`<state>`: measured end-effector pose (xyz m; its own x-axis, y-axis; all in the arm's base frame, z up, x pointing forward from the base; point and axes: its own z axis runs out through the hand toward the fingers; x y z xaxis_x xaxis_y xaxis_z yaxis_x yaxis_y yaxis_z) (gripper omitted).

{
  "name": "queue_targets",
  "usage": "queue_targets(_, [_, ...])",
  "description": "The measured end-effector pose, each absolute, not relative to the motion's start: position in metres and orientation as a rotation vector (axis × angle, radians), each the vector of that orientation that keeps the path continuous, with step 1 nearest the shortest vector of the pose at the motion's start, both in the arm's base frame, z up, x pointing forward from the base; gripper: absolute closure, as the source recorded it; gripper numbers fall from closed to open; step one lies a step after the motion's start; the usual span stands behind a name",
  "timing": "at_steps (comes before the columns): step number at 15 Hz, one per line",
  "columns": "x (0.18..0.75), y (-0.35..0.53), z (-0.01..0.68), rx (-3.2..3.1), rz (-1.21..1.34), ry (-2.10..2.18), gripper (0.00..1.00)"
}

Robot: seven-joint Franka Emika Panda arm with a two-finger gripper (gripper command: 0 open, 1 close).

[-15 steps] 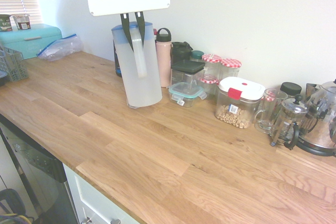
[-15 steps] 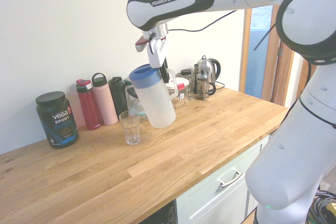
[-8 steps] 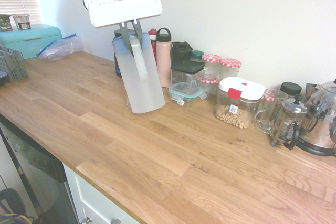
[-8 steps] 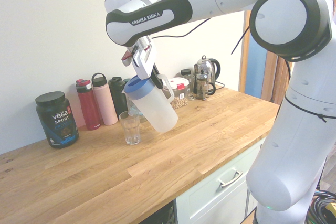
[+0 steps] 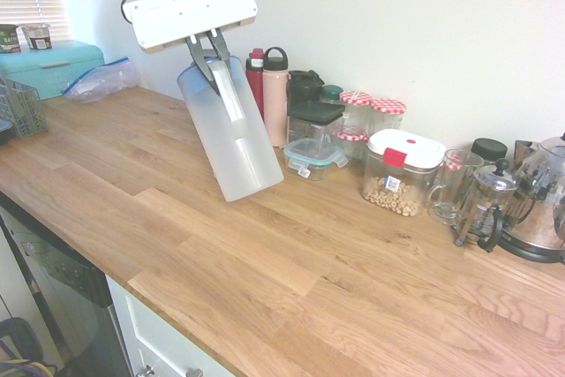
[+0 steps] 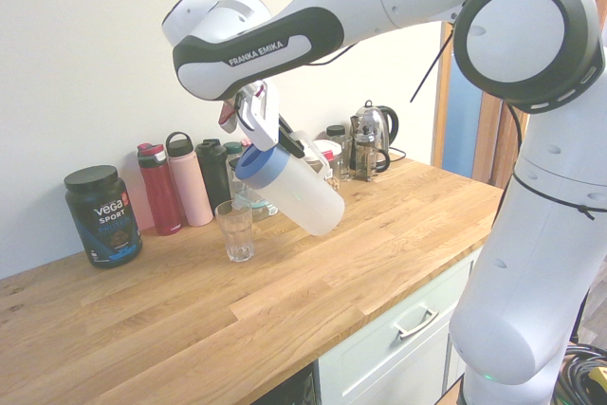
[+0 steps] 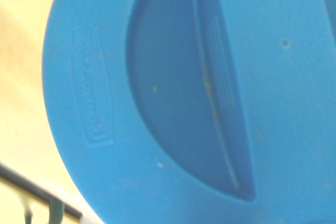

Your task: Pour me some water

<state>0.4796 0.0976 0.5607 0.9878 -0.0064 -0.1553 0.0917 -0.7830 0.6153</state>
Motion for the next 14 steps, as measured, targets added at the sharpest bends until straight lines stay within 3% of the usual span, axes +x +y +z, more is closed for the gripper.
queue_targets(14, [0.512,0.122,0.527,2.211,-0.369,0.099,1.0])
